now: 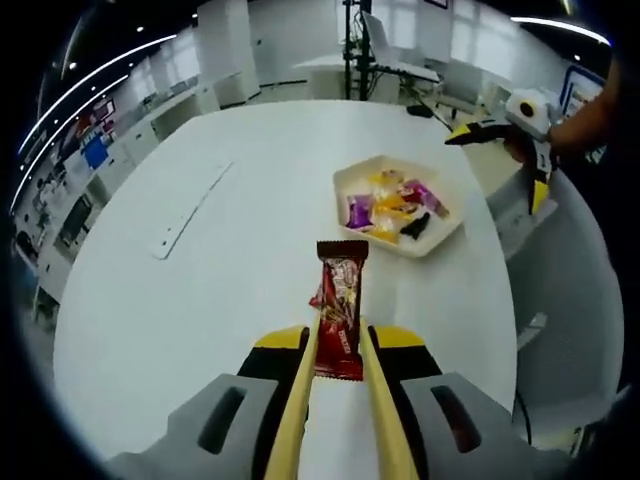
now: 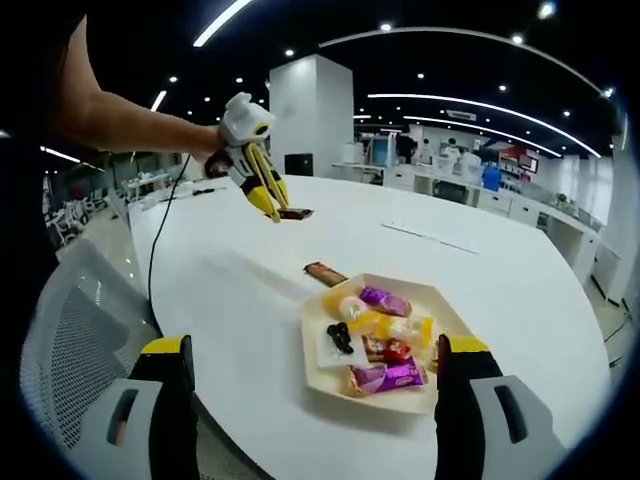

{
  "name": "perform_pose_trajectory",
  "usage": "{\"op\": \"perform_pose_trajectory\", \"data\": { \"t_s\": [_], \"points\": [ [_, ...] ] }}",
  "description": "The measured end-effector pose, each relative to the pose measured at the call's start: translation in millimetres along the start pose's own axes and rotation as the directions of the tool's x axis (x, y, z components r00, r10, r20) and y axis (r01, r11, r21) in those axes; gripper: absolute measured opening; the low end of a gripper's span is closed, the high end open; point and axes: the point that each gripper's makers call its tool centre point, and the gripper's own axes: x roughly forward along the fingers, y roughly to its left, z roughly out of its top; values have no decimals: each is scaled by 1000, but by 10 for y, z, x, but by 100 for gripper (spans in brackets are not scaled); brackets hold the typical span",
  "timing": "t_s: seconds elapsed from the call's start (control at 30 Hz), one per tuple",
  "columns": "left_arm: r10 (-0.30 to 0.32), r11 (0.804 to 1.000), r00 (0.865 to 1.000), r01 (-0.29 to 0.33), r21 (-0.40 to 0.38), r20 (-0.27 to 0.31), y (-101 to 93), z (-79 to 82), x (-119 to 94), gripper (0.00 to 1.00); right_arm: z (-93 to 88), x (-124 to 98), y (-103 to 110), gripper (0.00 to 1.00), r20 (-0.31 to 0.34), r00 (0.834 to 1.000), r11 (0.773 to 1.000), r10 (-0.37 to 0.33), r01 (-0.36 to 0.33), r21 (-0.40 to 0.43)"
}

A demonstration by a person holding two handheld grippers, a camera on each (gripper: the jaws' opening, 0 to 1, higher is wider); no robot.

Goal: Place the target food into the container with the food tongs after gripping and lifting it, then release it inside without dropping or visibly crushing the food.

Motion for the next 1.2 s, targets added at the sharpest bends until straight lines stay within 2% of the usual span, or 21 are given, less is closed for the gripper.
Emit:
{"op": "perform_pose_trajectory", "data": {
  "t_s": [0.37, 0.8, 1.2],
  "points": [
    [0, 1000, 1000, -1, -19, -19, -82, 92, 1, 20, 29, -12, -5, 99, 14, 1000, 1000, -6, 6, -5],
    [-16, 1000, 1000, 16, -4, -23, -197, 306, 101, 20, 55, -33, -34, 99, 33, 999, 1000, -21, 20, 5],
    [-38, 997, 999, 40, 72, -21, -307, 594, 271, 19, 68, -37, -38, 99, 37, 999, 1000, -25, 25, 6]
  ]
}}
